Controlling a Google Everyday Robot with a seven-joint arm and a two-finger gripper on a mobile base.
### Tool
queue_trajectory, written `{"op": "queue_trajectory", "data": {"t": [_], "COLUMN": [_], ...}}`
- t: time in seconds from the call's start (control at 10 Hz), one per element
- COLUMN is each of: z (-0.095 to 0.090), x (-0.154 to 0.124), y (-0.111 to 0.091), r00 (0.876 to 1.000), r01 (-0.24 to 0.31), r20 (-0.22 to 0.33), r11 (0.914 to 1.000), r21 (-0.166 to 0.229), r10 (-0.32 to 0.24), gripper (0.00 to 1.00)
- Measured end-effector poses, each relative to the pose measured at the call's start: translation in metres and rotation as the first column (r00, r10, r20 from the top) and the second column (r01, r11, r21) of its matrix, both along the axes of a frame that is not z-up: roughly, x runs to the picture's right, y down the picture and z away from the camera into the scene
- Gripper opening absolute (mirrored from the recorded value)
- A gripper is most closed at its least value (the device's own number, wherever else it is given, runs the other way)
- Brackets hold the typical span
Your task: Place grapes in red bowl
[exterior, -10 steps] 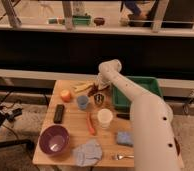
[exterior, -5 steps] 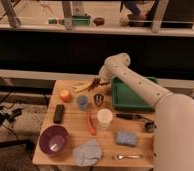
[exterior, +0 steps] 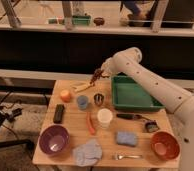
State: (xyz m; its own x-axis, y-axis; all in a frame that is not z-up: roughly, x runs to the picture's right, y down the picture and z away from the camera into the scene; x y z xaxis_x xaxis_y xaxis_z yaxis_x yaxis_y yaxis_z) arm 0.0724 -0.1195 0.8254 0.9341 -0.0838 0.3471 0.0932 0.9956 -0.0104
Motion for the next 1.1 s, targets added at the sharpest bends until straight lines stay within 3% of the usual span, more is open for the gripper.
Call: {"op": "queue_trajectory", "data": {"t": [0.2,0.4,0.7,0.9,1.1], "z": [-0.023,-0.057,-0.1,-0.116,-0.113], "x": [0.027,0.052,0.082,0.097,0.111], "y": [0.006,0.019,0.046,0.063,0.085], "r00": [1.0,0.998,0.995,0.992,0.987], "r01": [-0.028,-0.05,-0.049,-0.034,-0.022], "r20": [-0.01,-0.031,-0.086,-0.123,-0.16], "r11": [0.9996,0.9987,0.9985,0.9959,0.9824], "r21": [0.008,0.005,-0.027,-0.083,-0.185], "r10": [0.028,0.051,0.046,0.024,-0.008], "gripper": [0.15,0.15,0.15,0.15,0.15]}}
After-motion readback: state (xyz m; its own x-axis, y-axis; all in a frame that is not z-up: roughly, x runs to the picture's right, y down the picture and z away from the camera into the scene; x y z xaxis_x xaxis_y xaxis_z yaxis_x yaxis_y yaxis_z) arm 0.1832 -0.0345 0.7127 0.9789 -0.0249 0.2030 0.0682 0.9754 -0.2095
